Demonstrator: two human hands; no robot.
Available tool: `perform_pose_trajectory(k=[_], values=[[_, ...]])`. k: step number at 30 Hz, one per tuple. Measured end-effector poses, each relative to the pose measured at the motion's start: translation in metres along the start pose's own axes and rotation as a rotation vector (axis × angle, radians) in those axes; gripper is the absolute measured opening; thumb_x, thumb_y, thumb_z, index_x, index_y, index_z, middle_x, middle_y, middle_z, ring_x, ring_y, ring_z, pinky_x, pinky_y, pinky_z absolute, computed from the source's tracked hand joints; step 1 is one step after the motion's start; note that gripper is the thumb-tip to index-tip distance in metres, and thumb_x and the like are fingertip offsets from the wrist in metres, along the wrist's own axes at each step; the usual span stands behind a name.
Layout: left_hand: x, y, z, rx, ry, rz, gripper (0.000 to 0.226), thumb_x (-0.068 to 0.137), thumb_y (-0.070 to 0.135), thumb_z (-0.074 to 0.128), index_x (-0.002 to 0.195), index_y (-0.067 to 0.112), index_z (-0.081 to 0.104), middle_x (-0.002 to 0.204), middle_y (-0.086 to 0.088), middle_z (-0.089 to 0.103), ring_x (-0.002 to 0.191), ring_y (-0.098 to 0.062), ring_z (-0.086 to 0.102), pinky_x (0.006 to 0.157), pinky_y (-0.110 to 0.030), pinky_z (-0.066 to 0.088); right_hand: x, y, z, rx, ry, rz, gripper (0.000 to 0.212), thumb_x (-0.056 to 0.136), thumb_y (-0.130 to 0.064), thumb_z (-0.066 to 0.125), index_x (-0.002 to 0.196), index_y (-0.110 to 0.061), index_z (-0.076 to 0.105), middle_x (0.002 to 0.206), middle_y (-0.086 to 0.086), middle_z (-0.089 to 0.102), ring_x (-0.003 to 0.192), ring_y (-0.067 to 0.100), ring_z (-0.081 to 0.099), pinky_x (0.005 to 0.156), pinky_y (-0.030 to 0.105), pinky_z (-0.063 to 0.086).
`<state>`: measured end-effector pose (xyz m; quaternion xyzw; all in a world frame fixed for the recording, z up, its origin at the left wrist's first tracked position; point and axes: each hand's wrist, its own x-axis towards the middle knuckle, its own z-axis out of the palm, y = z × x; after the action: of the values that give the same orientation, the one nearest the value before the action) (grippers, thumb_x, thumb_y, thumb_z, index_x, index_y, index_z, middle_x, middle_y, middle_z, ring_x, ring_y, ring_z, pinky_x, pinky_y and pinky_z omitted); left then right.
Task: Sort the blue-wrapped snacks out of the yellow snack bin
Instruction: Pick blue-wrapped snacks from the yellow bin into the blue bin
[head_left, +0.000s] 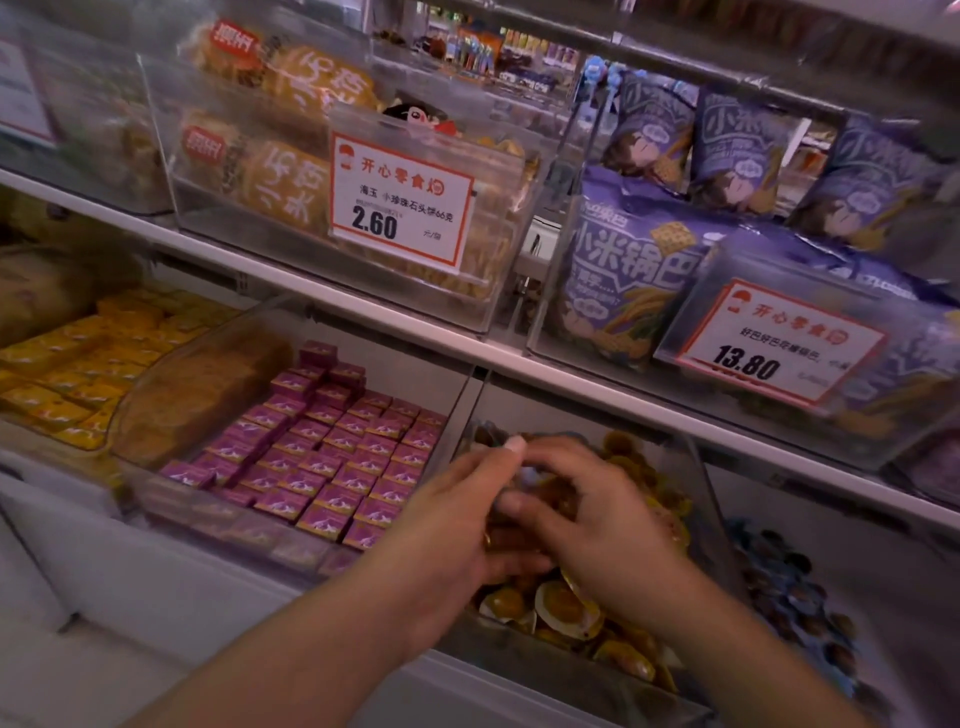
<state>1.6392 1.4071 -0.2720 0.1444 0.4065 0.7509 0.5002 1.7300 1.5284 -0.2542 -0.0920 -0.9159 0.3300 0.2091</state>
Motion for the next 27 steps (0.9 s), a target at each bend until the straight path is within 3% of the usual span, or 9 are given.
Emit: perform_pose_trajectory(k=[3, 6, 8, 10, 12, 18, 22, 24, 27], values=[[0.003, 0.003, -0.003, -0.026, 0.095, 0.033, 0.026, 0.096, 0.017, 0.058, 0.116, 0.001, 0.063, 0.09, -0.017, 0.066, 0.064, -0.022, 0.064, 0.048, -0.027, 0.049, 0.002, 0.003, -0.008, -0.161, 0.06, 0.01, 0.032, 0.089, -0.047, 0.063, 0.117, -0.034, 0.067, 0.114, -0.016, 0.064, 0.112, 0.001, 0.056, 0.096, 0.021, 0.044], [0.002, 0.007, -0.004, 0.066, 0.143, 0.085, 0.023, 0.097, 0.015, 0.058, 0.114, 0.001, 0.063, 0.084, -0.015, 0.068, 0.063, -0.024, 0.063, 0.047, -0.028, 0.048, -0.007, 0.017, -0.028, 0.022, 0.153, 0.16, 0.014, 0.095, -0.042, 0.057, 0.098, -0.039, 0.071, 0.092, -0.017, 0.072, 0.087, -0.001, 0.066, 0.076, 0.023, 0.054], [0.002, 0.009, -0.004, 0.111, 0.156, 0.113, 0.022, 0.096, 0.015, 0.059, 0.112, 0.002, 0.064, 0.083, -0.014, 0.069, 0.062, -0.024, 0.063, 0.047, -0.028, 0.048, -0.015, 0.028, -0.032, -0.233, -0.067, 0.211, 0.013, 0.092, -0.046, 0.055, 0.093, -0.042, 0.068, 0.086, -0.013, 0.069, 0.079, 0.001, 0.062, 0.069, 0.027, 0.051], [0.002, 0.012, -0.004, 0.127, 0.168, 0.125, 0.021, 0.095, 0.015, 0.058, 0.111, 0.002, 0.065, 0.083, -0.014, 0.069, 0.061, -0.024, 0.062, 0.047, -0.028, 0.047, -0.024, 0.039, -0.022, -0.61, -0.35, 0.219, 0.039, 0.081, -0.061, 0.046, 0.113, -0.044, 0.063, 0.11, -0.019, 0.062, 0.109, 0.006, 0.051, 0.088, 0.034, 0.045], [0.002, 0.012, -0.004, 0.132, 0.172, 0.134, 0.021, 0.095, 0.014, 0.058, 0.11, 0.002, 0.065, 0.083, -0.015, 0.069, 0.06, -0.025, 0.062, 0.047, -0.028, 0.048, -0.027, 0.044, -0.006, -0.738, -0.445, 0.258, 0.061, 0.079, -0.07, 0.038, 0.132, -0.043, 0.05, 0.134, -0.018, 0.048, 0.132, 0.017, 0.03, 0.108, 0.042, 0.03], [0.002, 0.004, -0.008, 0.237, 0.166, 0.168, 0.014, 0.095, 0.014, 0.06, 0.104, 0.01, 0.069, 0.094, -0.018, 0.072, 0.069, -0.029, 0.07, 0.054, -0.031, 0.056, -0.016, 0.04, 0.008, -0.641, -0.104, 0.161, 0.031, 0.078, -0.054, 0.064, 0.105, -0.041, 0.069, 0.101, -0.019, 0.064, 0.109, 0.012, 0.048, 0.099, 0.039, 0.038], [0.009, -0.008, -0.005, 0.375, 0.19, 0.289, 0.014, 0.094, 0.016, 0.063, 0.098, 0.026, 0.071, 0.099, -0.008, 0.072, 0.085, -0.023, 0.074, 0.075, -0.036, 0.061, -0.032, 0.037, -0.005, -0.214, 0.341, 0.201, 0.034, 0.076, -0.027, 0.082, 0.107, -0.034, 0.072, 0.105, -0.015, 0.064, 0.1, 0.004, 0.061, 0.087, 0.014, 0.045], [0.012, -0.018, -0.001, 0.579, 0.205, 0.436, 0.017, 0.094, 0.023, 0.063, 0.102, 0.037, 0.067, 0.096, 0.004, 0.072, 0.086, -0.015, 0.072, 0.076, -0.028, 0.059, -0.044, 0.03, -0.016, 0.101, 0.492, 0.348, 0.033, 0.076, -0.031, 0.082, 0.107, -0.032, 0.073, 0.107, -0.013, 0.07, 0.1, 0.005, 0.067, 0.089, 0.023, 0.052], [0.013, -0.034, 0.014, 0.84, 0.173, 0.64, 0.023, 0.094, 0.034, 0.057, 0.116, 0.042, 0.058, 0.101, 0.02, 0.067, 0.089, 0.002, 0.065, 0.074, -0.013, 0.05, -0.049, 0.015, -0.015, 0.978, 0.475, 0.635, 0.034, 0.075, -0.028, 0.077, 0.107, -0.017, 0.075, 0.108, 0.009, 0.074, 0.095, 0.021, 0.072, 0.081, 0.042, 0.06]])
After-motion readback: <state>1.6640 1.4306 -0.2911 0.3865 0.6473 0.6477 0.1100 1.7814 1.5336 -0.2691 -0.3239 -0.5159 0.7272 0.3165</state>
